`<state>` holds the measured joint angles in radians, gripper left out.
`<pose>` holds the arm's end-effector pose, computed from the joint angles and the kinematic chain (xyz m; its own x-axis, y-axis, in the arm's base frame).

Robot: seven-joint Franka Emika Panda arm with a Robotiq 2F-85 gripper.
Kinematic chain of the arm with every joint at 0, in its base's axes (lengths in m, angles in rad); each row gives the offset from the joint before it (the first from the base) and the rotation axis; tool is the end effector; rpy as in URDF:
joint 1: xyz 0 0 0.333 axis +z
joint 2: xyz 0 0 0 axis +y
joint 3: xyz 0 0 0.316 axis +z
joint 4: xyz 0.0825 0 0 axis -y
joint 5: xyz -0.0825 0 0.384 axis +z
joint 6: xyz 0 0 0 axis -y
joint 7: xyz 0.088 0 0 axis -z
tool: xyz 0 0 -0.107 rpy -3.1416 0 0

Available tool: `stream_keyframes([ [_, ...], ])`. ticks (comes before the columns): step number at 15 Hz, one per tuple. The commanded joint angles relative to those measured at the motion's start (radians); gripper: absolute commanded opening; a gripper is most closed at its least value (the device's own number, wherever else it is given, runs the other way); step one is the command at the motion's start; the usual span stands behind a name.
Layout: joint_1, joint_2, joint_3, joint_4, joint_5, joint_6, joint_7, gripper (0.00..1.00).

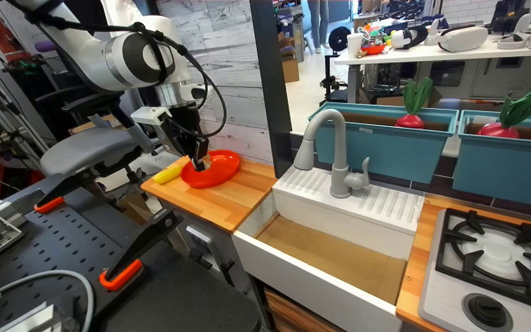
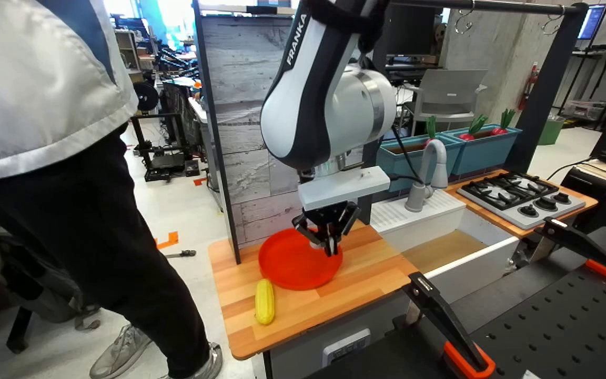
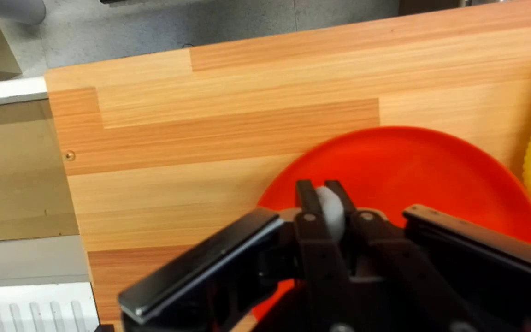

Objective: Pick the stuffed animal and put it on the plate

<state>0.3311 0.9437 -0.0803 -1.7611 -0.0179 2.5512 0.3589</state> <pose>0.5937 0.1523 0.0210 0.9906 -0.0710 -0.1170 -0.0567 -0.9910 0.1214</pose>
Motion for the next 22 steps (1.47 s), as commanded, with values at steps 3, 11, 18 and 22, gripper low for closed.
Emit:
stream_keyframes([
  [3, 0.019, 0.095, -0.003, 0.138, -0.015, -0.039, 0.035, 0.02],
  [11, 0.029, 0.182, -0.004, 0.233, -0.012, -0.1, 0.05, 0.43],
  [18, 0.023, 0.14, 0.002, 0.201, -0.008, -0.088, 0.047, 0.93],
  [22, 0.022, 0.07, 0.009, 0.135, -0.006, -0.08, 0.041, 1.0],
])
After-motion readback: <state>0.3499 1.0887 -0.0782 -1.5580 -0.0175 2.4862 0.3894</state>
